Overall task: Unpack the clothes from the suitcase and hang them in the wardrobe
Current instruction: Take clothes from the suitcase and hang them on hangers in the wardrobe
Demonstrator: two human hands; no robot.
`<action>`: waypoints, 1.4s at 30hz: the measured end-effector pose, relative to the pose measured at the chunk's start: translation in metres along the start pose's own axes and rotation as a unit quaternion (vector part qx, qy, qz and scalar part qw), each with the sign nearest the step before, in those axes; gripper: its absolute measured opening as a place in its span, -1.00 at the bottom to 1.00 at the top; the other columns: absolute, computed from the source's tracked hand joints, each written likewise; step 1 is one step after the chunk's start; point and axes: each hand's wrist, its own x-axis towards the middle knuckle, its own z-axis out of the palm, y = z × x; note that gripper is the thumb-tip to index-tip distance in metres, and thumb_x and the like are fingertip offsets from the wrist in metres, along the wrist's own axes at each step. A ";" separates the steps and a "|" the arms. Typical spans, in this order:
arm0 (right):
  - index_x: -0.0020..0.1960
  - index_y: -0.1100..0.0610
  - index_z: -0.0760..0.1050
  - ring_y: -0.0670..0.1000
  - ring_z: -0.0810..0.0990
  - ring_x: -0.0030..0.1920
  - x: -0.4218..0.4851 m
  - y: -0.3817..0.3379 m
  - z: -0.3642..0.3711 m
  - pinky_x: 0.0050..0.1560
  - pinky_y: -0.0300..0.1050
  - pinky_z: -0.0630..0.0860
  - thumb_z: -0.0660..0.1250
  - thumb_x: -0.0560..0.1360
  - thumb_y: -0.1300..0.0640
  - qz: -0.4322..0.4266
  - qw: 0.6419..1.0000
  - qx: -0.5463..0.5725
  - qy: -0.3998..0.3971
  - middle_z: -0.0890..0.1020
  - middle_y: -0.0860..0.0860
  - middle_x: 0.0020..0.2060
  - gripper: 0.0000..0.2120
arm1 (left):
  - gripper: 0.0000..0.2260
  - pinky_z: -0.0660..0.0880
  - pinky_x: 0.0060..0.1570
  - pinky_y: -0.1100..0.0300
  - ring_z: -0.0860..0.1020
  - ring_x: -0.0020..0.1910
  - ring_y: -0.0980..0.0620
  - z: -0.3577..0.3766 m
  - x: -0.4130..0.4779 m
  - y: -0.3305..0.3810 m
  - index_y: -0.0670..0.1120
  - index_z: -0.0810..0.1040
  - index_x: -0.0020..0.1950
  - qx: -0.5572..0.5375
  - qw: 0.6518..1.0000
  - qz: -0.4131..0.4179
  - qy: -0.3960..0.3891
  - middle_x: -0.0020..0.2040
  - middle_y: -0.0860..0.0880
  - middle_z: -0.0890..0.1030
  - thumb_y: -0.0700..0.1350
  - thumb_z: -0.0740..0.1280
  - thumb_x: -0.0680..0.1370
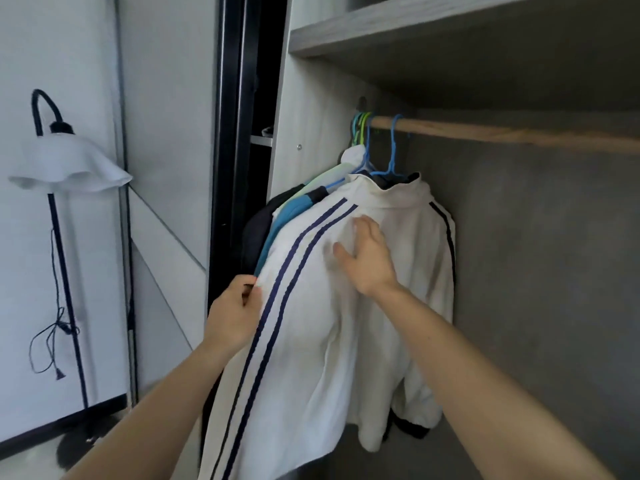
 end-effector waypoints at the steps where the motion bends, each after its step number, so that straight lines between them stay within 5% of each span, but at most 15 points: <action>1: 0.52 0.18 0.18 0.06 0.14 0.51 -0.015 -0.006 0.007 0.49 -0.07 0.12 0.26 0.57 -0.02 -0.012 1.000 -0.005 -0.007 0.16 0.07 0.53 -0.39 | -0.80 0.35 -0.06 0.26 0.50 -0.10 0.08 -0.005 -0.014 -0.012 -0.07 0.49 0.23 0.005 1.000 -0.018 -0.011 0.03 0.03 0.57 -0.10 0.18 0.65; 10: 0.49 0.19 0.21 0.11 0.20 0.46 -0.217 -0.089 0.118 0.40 0.03 0.26 0.27 0.56 0.00 -0.036 0.984 -0.032 -0.171 0.23 0.11 0.48 -0.43 | -0.78 0.39 0.03 0.11 0.54 0.13 -0.18 -0.117 -0.169 -0.132 -0.13 0.55 0.19 0.189 0.971 -0.103 -0.106 0.14 -0.17 0.59 -0.19 0.20 0.60; 23: 0.48 0.09 0.19 0.09 0.19 0.43 -0.487 -0.164 0.261 0.35 0.03 0.23 0.22 0.57 -0.06 -0.023 0.865 -0.067 -0.497 0.27 0.05 0.42 -0.45 | -0.71 0.45 0.16 -0.02 0.45 0.23 -0.08 -0.275 -0.408 -0.307 -0.08 0.49 0.30 0.292 0.896 -0.315 -0.111 0.28 -0.06 0.48 -0.16 0.13 0.61; 35: 0.52 0.04 0.18 0.04 0.24 0.43 -0.710 -0.073 0.421 0.37 -0.03 0.29 0.19 0.60 -0.09 0.021 0.748 -0.087 -0.658 0.32 -0.02 0.42 -0.46 | -0.85 0.43 0.00 0.07 0.51 0.10 -0.13 -0.211 -0.609 -0.506 -0.16 0.54 0.07 0.236 0.832 -0.492 -0.100 0.06 -0.08 0.54 -0.22 0.20 0.58; 42: 0.53 0.03 0.14 0.04 0.23 0.44 -0.844 -0.025 0.522 0.34 -0.02 0.28 0.16 0.61 -0.12 -0.017 0.673 -0.115 -0.731 0.31 -0.03 0.41 -0.45 | -0.71 0.39 0.22 0.06 0.32 0.34 -0.05 -0.163 -0.739 -0.624 -0.05 0.42 0.29 0.226 0.782 -0.562 -0.147 0.33 0.01 0.39 -0.19 0.18 0.58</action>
